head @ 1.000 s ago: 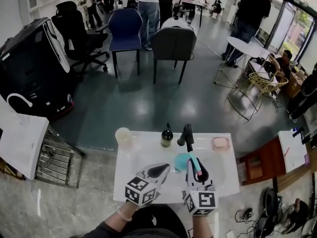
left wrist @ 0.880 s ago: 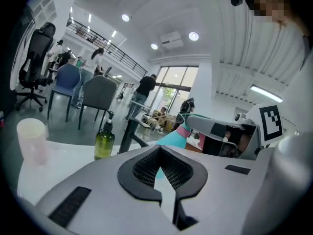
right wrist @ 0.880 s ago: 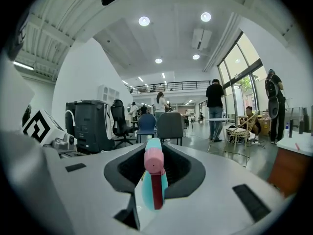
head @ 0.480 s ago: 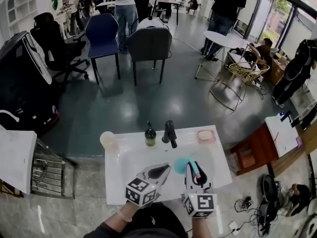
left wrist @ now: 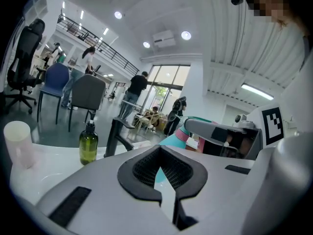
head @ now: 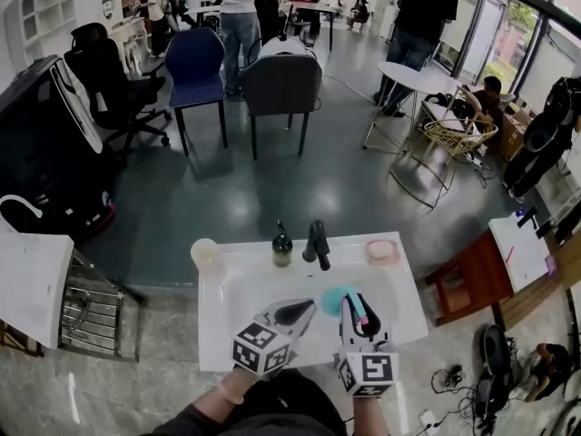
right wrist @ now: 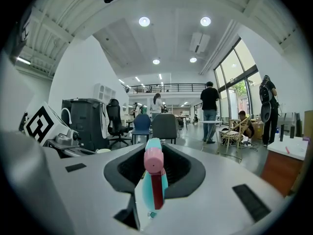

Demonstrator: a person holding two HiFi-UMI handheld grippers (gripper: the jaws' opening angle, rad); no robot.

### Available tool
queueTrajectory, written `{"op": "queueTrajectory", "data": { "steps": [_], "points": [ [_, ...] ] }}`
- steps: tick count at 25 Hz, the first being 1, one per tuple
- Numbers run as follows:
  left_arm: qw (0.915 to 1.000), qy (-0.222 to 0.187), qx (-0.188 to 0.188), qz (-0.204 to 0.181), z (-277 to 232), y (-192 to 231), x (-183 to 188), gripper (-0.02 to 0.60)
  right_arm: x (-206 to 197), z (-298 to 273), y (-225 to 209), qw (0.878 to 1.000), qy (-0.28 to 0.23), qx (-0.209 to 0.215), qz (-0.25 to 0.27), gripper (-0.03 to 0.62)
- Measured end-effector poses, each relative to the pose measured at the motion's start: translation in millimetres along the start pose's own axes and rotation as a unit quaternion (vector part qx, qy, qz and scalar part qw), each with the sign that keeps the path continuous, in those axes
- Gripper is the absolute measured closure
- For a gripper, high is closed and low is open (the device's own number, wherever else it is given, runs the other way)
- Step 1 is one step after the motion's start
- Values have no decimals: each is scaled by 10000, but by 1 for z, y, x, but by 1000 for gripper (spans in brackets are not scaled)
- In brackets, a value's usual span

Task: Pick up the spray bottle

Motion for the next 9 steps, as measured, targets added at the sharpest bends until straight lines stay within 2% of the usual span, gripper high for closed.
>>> {"op": "queueTrajectory", "data": {
  "steps": [9],
  "points": [
    [9999, -75, 88, -28, 9, 2, 4, 577, 4, -7, 11, 9998, -44, 155, 108, 510]
  ]
}}
Point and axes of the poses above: the fingertips, and each gripper's own axes: z backward along the fingers, y to its left, x out of its top, the point moved 8 cm from there along z, backward along the fingers, and after that the axes turned 2 degrees about -y, right-handed, at the moved point
